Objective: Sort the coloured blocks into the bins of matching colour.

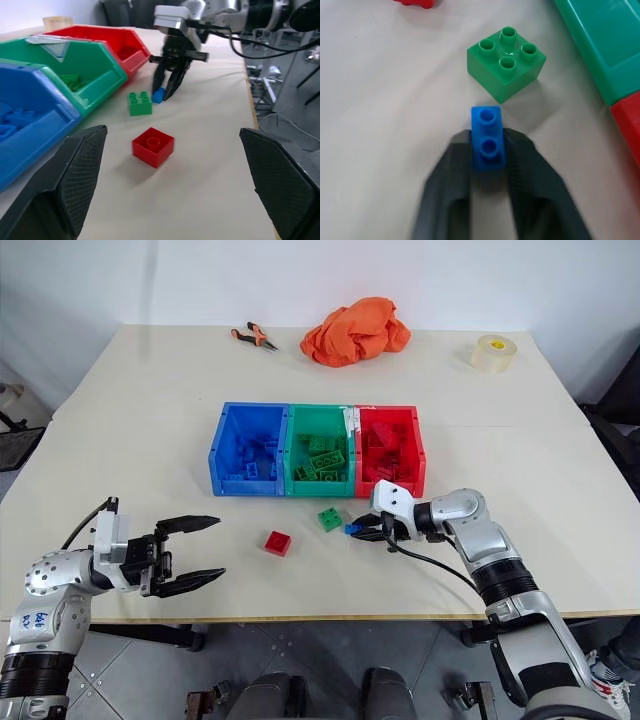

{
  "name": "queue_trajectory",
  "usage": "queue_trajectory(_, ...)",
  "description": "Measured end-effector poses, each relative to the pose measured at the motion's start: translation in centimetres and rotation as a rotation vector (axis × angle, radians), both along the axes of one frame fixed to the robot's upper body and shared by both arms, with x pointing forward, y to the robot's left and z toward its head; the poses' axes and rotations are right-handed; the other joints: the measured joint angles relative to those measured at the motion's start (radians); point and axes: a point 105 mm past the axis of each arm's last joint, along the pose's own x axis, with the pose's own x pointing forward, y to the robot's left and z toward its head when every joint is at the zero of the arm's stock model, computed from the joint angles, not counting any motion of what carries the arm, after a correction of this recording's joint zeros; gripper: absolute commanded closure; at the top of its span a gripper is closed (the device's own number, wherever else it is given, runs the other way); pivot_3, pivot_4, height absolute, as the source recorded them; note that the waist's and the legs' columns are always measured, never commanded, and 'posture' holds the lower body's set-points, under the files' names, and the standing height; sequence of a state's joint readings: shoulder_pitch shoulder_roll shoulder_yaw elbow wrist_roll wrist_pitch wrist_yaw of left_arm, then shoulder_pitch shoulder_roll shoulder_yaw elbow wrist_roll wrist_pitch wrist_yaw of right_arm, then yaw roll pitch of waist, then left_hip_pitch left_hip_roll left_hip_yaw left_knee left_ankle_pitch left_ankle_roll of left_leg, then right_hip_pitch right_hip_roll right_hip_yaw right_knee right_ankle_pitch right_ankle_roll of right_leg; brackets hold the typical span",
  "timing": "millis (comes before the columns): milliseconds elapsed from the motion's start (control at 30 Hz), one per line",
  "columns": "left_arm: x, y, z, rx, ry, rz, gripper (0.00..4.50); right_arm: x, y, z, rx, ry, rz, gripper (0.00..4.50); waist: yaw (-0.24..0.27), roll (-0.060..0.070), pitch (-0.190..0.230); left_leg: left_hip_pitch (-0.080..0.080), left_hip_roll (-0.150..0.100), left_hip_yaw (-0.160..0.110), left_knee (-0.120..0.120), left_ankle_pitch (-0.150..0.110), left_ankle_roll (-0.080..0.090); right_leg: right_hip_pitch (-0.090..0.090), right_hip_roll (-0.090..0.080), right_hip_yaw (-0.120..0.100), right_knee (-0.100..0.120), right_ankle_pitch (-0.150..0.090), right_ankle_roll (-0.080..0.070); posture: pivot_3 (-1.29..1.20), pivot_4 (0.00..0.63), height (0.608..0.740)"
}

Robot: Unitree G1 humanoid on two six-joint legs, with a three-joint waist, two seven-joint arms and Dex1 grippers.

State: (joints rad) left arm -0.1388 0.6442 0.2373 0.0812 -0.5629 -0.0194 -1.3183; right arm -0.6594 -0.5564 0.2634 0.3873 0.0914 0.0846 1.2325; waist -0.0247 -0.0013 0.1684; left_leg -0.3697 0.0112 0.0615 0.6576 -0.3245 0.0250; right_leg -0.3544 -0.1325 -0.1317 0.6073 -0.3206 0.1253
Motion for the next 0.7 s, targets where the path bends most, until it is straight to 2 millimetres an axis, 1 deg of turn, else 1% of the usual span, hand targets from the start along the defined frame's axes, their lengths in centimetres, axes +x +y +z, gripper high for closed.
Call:
queue_trajectory(67, 0.0, 0.1, 0.0, -0.003, 0.001, 0.003, 0.00, -0.3, -0.5, 0.7, 0.001, -0.009, -0.014, 4.07, 0.000, 0.000, 0.000, 0.000, 0.000, 0.000, 0.000, 0.000, 0.000, 0.000, 0.000, 0.000, 0.000, 0.000, 0.000, 0.00, 0.150, 0.740)
queue_trajectory(133, -0.1, 0.1, 0.0, -0.006, 0.002, 0.005, 0.00, -0.4, -0.5, 1.9, 0.024, -0.029, -0.018, 4.07, -0.001, 0.000, 0.000, 0.000, 0.000, 0.000, 0.000, 0.000, 0.000, 0.000, 0.000, 0.000, 0.000, 0.000, 0.000, 0.00, 0.150, 0.740)
queue_trajectory(200, -0.1, 0.3, 0.1, -0.007, -0.002, 0.010, 0.00, -0.6, 0.1, 3.3, 0.063, -0.043, -0.010, 4.07, -0.002, 0.000, 0.000, 0.000, 0.001, 0.000, -0.001, 0.000, 0.000, 0.000, 0.000, 0.000, 0.000, 0.000, 0.000, 0.00, 0.150, 0.740)
queue_trajectory(267, 0.0, 0.4, 0.3, -0.008, -0.010, 0.019, 0.00, -0.4, 0.9, 5.3, 0.112, -0.066, -0.008, 4.07, -0.005, 0.000, 0.000, 0.000, 0.001, 0.001, -0.001, 0.000, 0.000, -0.001, 0.001, 0.000, 0.000, 0.000, 0.000, 0.00, 0.150, 0.740)
queue_trajectory(367, 0.2, 0.6, 0.6, -0.009, -0.024, 0.027, 0.00, 0.3, 3.3, 8.5, 0.190, -0.130, 0.013, 4.07, -0.005, 0.000, 0.000, 0.000, 0.001, 0.001, -0.001, 0.000, 0.000, -0.002, 0.001, 0.000, 0.001, 0.000, 0.000, 0.00, 0.150, 0.740)
queue_trajectory(467, 0.3, 0.7, 0.8, -0.011, -0.032, 0.034, 0.00, 1.1, 7.0, 10.6, 0.288, -0.166, 0.035, 4.07, -0.006, 0.000, 0.000, 0.000, 0.001, 0.001, -0.001, 0.000, 0.000, -0.003, 0.001, 0.000, 0.004, 0.000, 0.000, 0.00, 0.150, 0.740)
queue_trajectory(500, 0.4, 0.8, 0.9, -0.012, -0.033, 0.037, 0.00, 1.5, 8.3, 10.9, 0.310, -0.165, 0.033, 4.07, -0.007, 0.000, 0.000, 0.001, 0.001, 0.001, -0.001, 0.000, 0.000, -0.003, 0.001, 0.000, 0.005, 0.000, 0.000, 0.00, 0.150, 0.740)
queue_trajectory(600, 0.5, 0.9, 0.9, -0.014, -0.037, 0.043, 0.00, 3.2, 11.1, 10.9, 0.332, -0.159, -0.010, 4.07, -0.005, 0.000, 0.000, 0.000, 0.000, 0.000, -0.001, 0.000, 0.000, -0.003, 0.000, 0.000, 0.006, 0.000, 0.000, 0.00, 0.150, 0.740)
queue_trajectory(700, 0.5, 0.9, 0.9, -0.017, -0.038, 0.049, 0.00, 4.0, 13.5, 10.8, 0.343, -0.168, -0.017, 4.07, -0.006, 0.000, 0.000, 0.000, -0.001, -0.002, -0.001, 0.000, 0.000, -0.003, 0.001, 0.000, 0.007, 0.000, 0.000, 0.00, 0.150, 0.740)
